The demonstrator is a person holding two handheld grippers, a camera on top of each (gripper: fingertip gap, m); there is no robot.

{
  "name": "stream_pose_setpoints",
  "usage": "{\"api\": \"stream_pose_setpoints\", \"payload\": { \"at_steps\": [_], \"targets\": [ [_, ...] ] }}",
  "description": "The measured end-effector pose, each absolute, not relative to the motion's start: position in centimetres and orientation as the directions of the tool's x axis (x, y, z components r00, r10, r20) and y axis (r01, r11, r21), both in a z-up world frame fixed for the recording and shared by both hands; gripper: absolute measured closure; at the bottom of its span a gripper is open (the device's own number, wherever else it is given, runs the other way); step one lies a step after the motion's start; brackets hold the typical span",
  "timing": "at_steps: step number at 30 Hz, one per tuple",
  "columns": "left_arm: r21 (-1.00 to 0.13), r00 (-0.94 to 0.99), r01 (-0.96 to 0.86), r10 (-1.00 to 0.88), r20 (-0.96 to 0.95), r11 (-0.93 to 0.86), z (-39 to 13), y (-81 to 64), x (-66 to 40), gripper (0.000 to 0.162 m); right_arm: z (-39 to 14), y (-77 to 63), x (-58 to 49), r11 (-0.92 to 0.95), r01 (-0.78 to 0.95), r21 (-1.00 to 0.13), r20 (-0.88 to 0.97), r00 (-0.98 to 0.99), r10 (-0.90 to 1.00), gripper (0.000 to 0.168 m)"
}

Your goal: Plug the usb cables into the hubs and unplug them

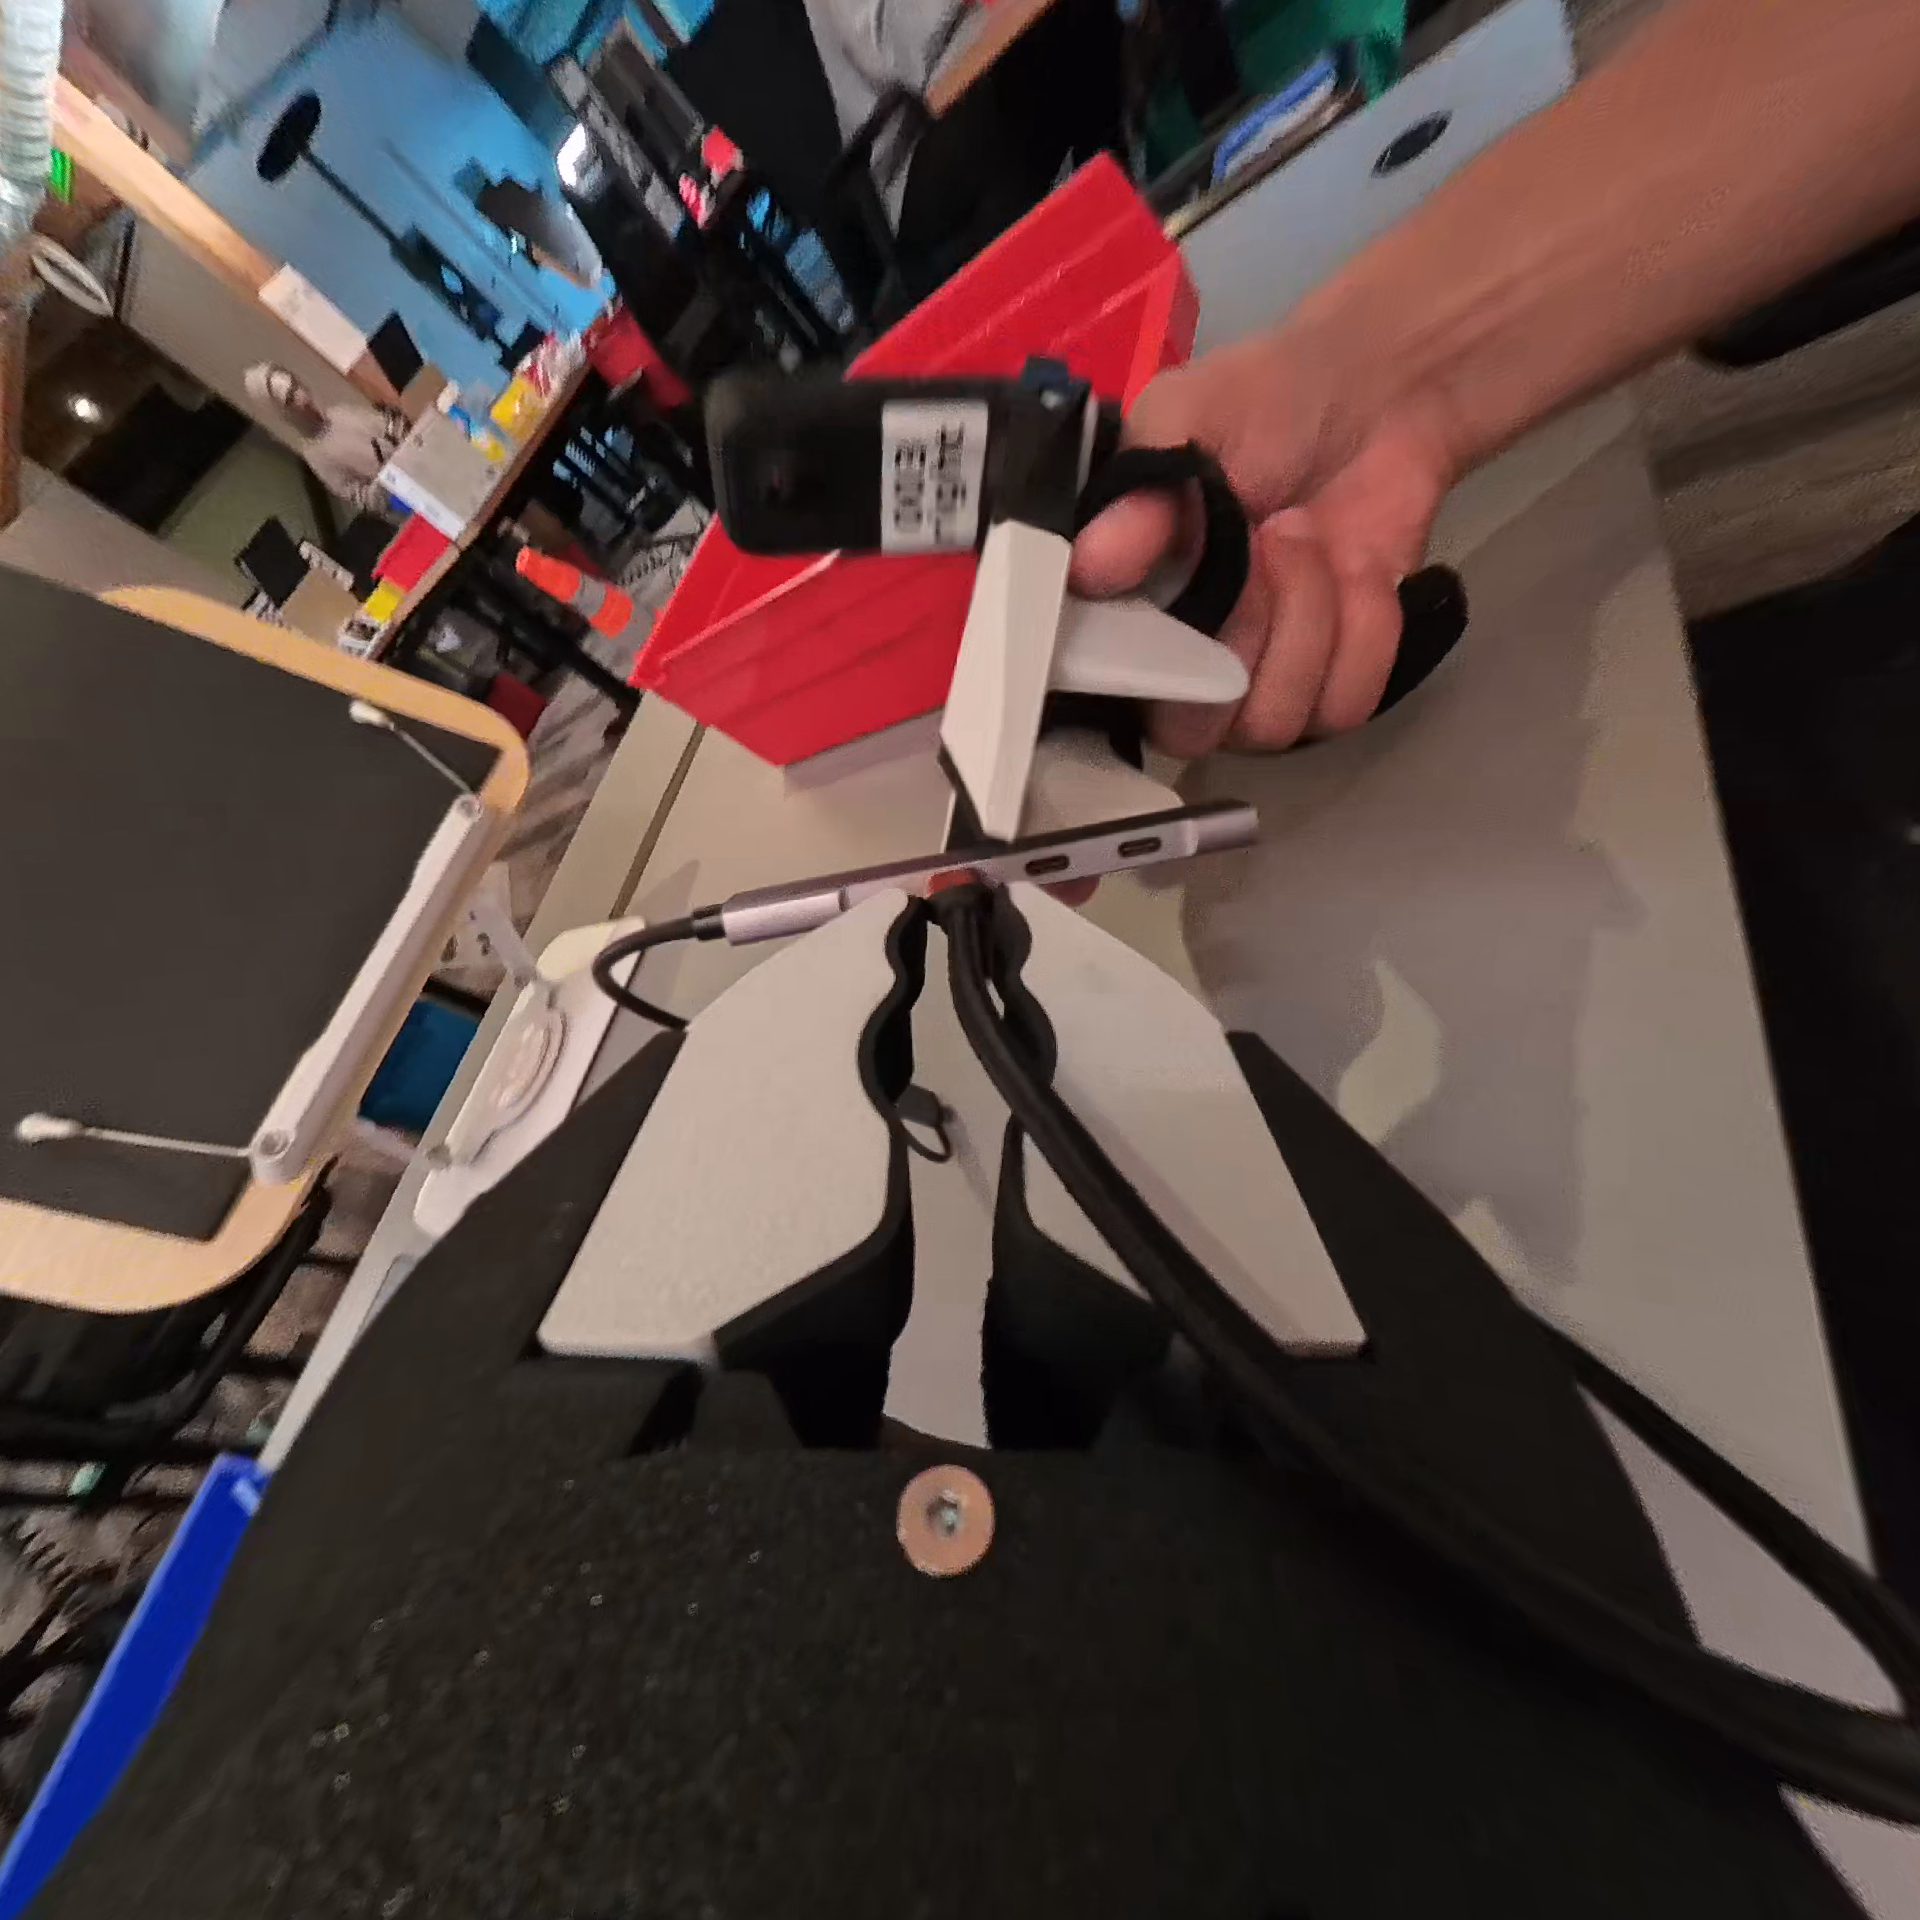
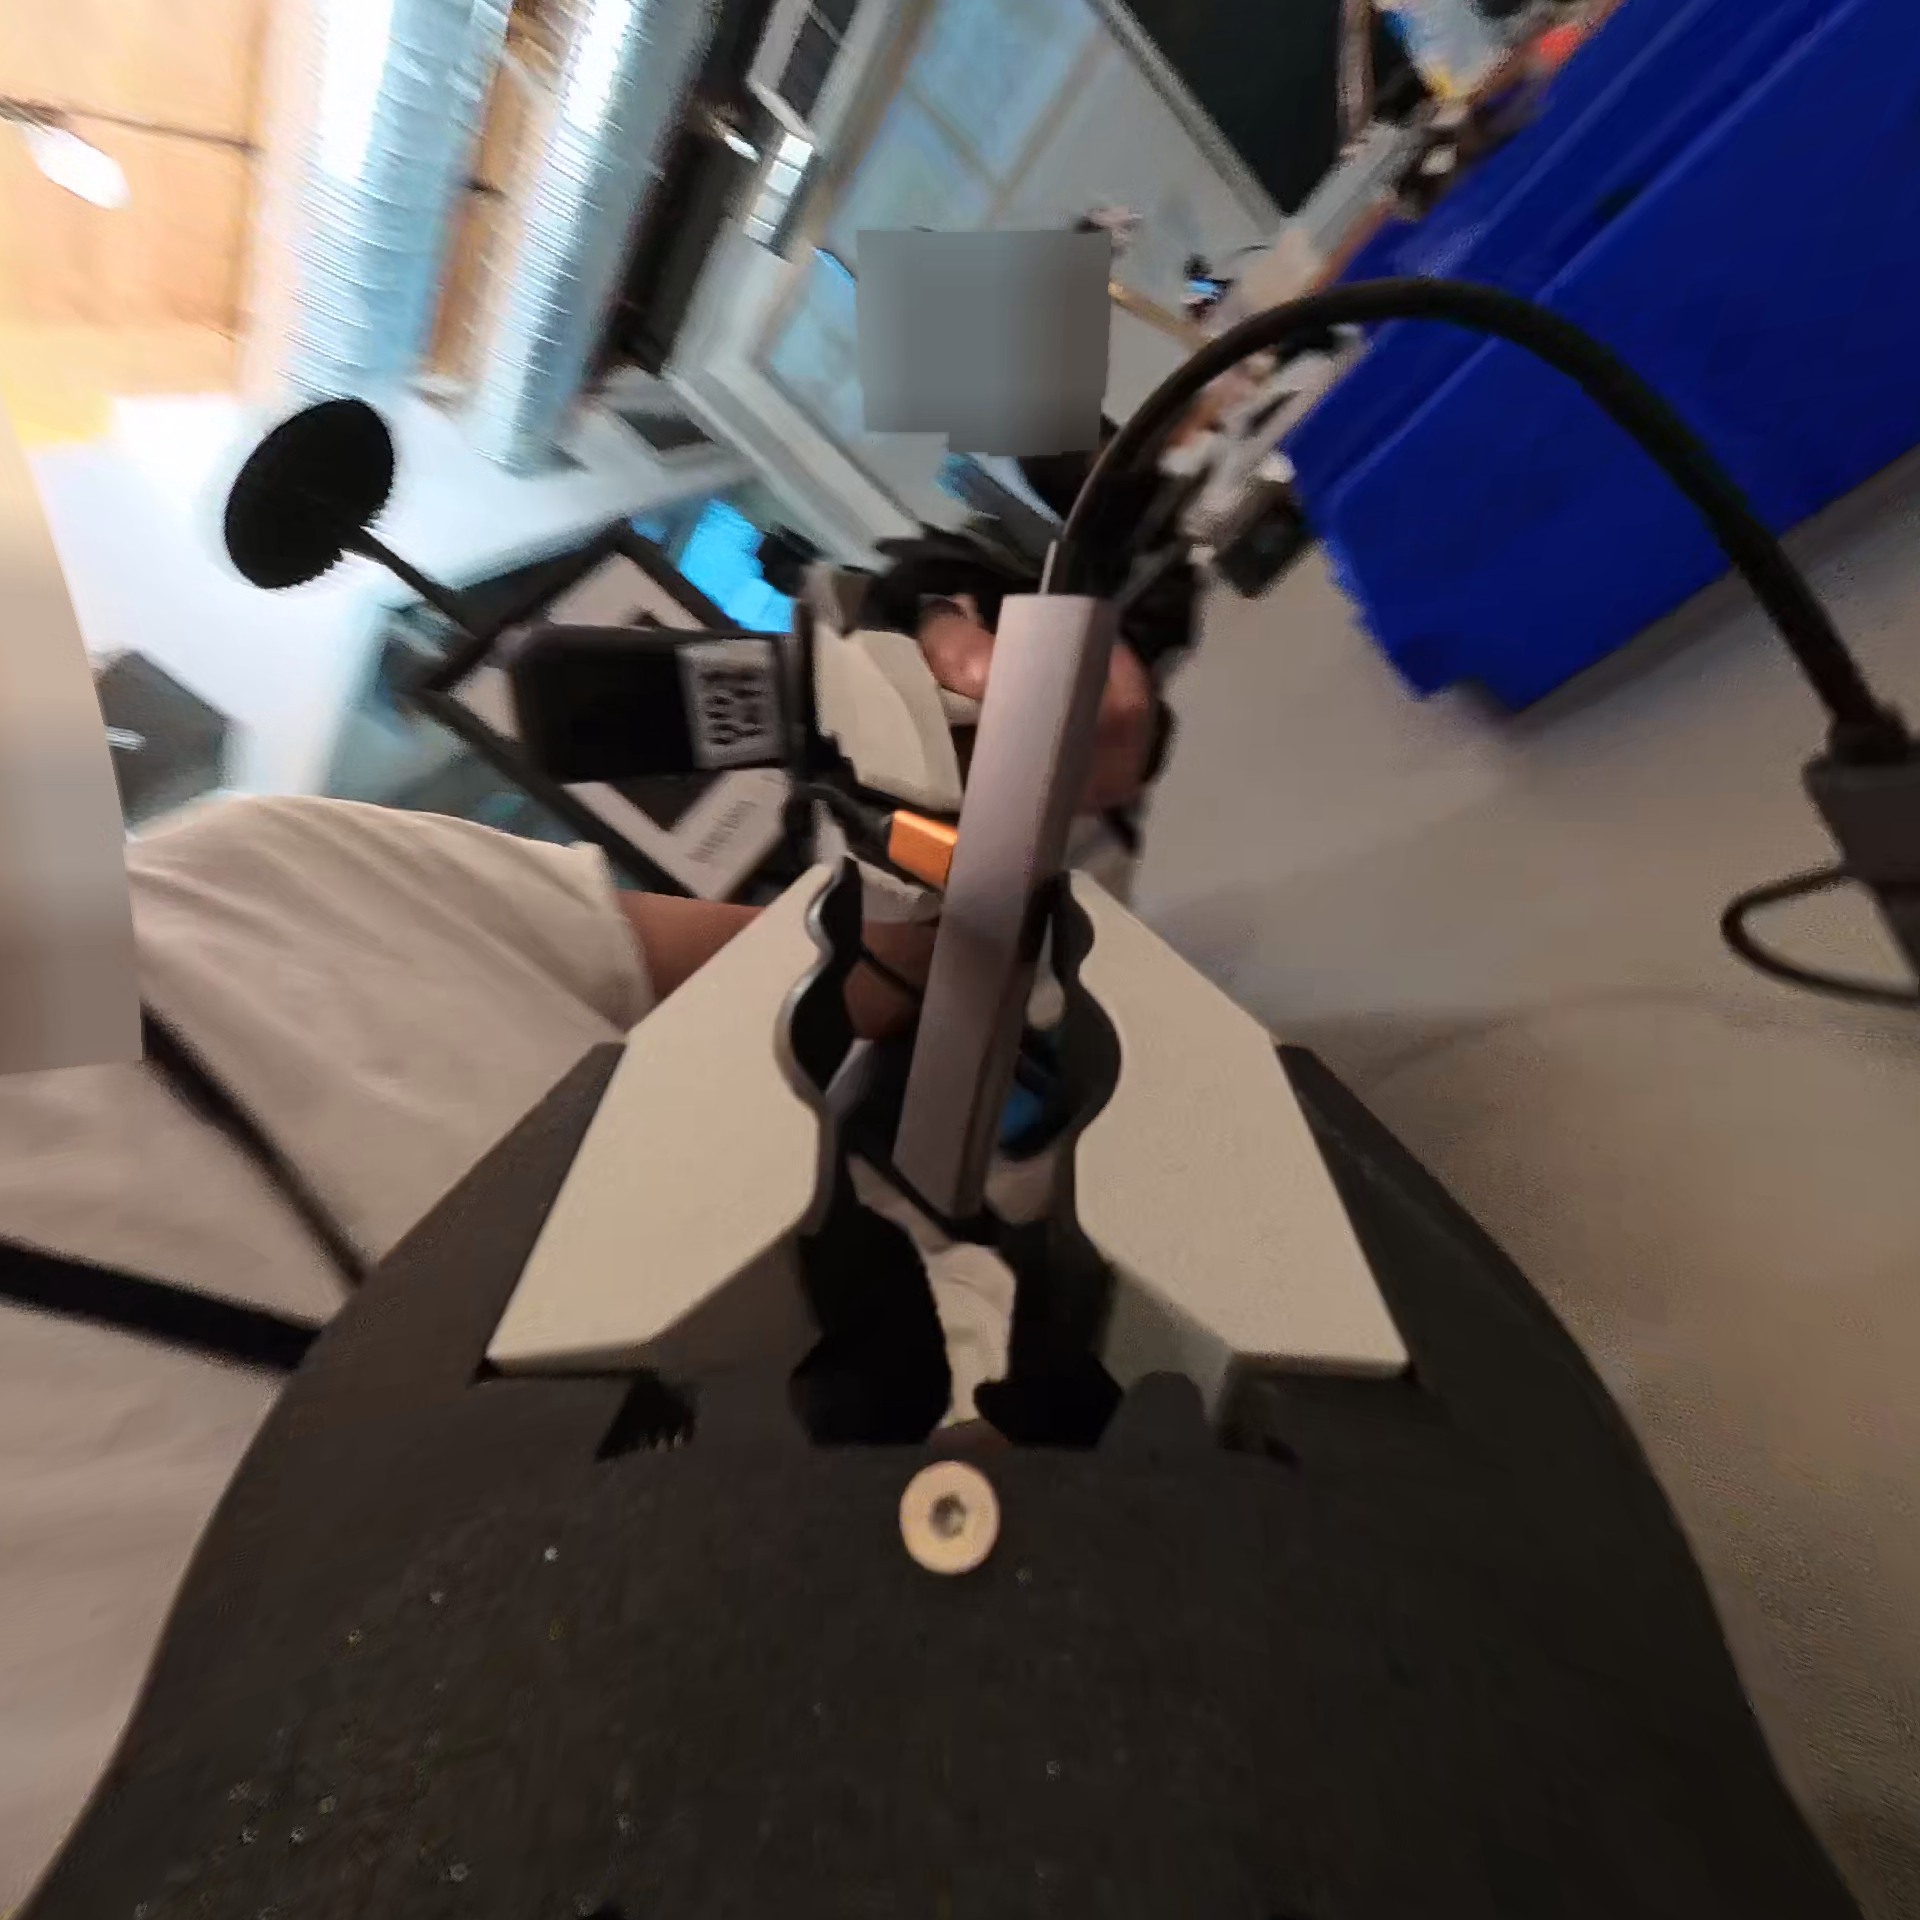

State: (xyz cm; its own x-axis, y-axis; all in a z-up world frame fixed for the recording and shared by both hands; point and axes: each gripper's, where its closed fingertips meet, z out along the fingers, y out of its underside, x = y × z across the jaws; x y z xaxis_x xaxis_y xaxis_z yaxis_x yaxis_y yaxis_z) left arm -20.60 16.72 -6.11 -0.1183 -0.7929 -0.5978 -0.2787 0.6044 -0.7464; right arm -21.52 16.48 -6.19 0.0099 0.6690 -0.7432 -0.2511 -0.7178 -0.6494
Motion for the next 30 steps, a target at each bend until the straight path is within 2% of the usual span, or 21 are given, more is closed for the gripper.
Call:
{"api": "stream_pose_setpoints", "payload": {
  "at_steps": [3,7,9,12,15,17,18,21,25,27,30],
  "targets": [
    [-0.822,-0.137,-0.158,-0.836,-0.531,0.548,-4.5,15.7,-20.8,0.150,-4.1,15.2,-21.2,-0.741,-0.282,-0.609,-0.731,-0.161,0.663,0.151],
    [-0.871,-0.162,-0.084,-0.870,-0.466,0.483,-3.4,15.0,-21.3,0.150,-3.3,14.8,-21.7,-0.721,-0.307,-0.622,-0.707,-0.177,0.685,0.159],
    [-0.914,-0.181,-0.087,-0.909,-0.376,0.396,-3.5,15.2,-21.5,0.150,-3.4,15.2,-21.8,-0.663,-0.330,-0.672,-0.675,-0.095,0.732,0.161],
    [-0.991,-0.196,-0.084,-0.977,-0.083,0.101,-3.2,15.7,-21.4,0.148,-3.3,16.2,-21.3,-0.508,-0.361,-0.782,-0.570,0.084,0.818,0.161],
    [-0.983,-0.225,-0.060,-0.957,0.181,-0.172,-2.6,16.0,-20.6,0.141,-3.6,16.7,-21.0,-0.378,-0.335,-0.863,-0.463,0.223,0.858,0.161],
    [-0.968,-0.230,-0.050,-0.941,0.249,-0.244,-2.7,16.0,-20.2,0.147,-3.4,16.6,-21.0,-0.356,-0.342,-0.870,-0.445,0.231,0.865,0.161],
    [-0.966,-0.234,-0.043,-0.938,0.257,-0.254,-2.7,15.9,-20.2,0.154,-3.3,16.3,-21.1,-0.352,-0.340,-0.872,-0.439,0.223,0.871,0.161],
    [-0.972,-0.239,-0.124,-0.944,0.226,-0.202,-3.6,15.8,-20.3,0.155,-4.6,16.2,-21.3,-0.345,-0.240,-0.908,-0.402,0.261,0.878,0.161],
    [-0.955,-0.252,-0.291,-0.967,0.029,0.047,-6.1,15.1,-20.7,0.155,-7.3,15.6,-21.7,-0.270,0.014,-0.963,-0.249,0.344,0.905,0.158],
    [-0.918,-0.270,-0.357,-0.960,-0.074,0.171,-7.1,14.7,-21.0,0.155,-7.8,15.7,-21.6,-0.201,0.122,-0.972,-0.138,0.394,0.909,0.151],
    [-0.875,-0.292,-0.394,-0.941,-0.172,0.282,-7.8,14.3,-21.2,0.155,-9.5,15.4,-21.7,-0.125,0.357,-0.926,0.033,0.406,0.913,0.150]
  ]
}}
